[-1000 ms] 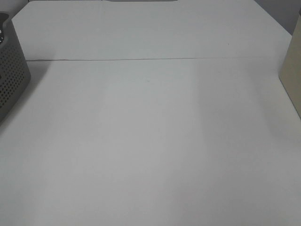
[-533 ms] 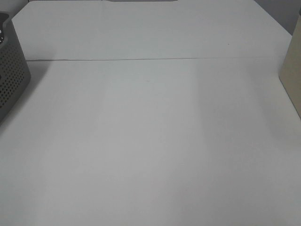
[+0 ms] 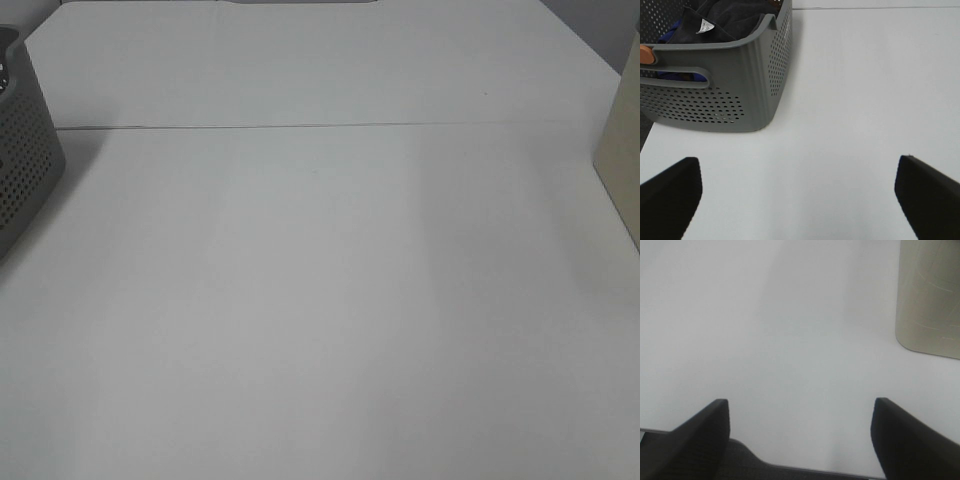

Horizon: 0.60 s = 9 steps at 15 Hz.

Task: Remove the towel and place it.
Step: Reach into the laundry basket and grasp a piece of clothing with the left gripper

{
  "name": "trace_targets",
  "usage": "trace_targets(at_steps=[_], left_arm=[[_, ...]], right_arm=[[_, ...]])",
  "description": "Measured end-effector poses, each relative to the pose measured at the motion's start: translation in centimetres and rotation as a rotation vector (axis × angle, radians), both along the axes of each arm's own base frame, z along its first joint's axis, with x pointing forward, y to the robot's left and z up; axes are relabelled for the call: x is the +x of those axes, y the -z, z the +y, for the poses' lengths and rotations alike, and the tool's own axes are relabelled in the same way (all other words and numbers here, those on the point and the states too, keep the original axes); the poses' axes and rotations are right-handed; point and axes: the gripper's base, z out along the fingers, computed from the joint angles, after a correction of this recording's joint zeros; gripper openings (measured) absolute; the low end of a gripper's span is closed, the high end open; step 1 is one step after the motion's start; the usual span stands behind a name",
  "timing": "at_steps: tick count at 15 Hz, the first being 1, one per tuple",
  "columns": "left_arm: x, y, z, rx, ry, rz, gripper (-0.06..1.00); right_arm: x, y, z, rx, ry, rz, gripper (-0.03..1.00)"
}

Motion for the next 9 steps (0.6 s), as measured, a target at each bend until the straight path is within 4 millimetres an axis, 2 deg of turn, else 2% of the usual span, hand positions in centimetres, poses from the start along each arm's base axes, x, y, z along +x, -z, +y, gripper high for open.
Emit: trace_targets(at_steps=[4,6,7,9], left_arm=[[-0.1,-0.1,0.0,0.019,0.010,0.005,0.99],[-0.2,-1.0,0.0,0.103,0.061,0.073,0.99],[0.9,-4.1,0.0,0.262,0.168,0.151,0.99],[3.0,-7.7,-0.1,0.403,0.296,0.173,0.99]], right_arm=[[0.0,0.0,0.0,0.000,0.000,0.000,0.75],[0.0,0.0,0.0,0.000,0.000,0.000,0.75],[0.0,0.0,0.0,0.000,0.000,0.000,0.75],[0.0,0.0,0.0,0.000,0.000,0.000,0.75]])
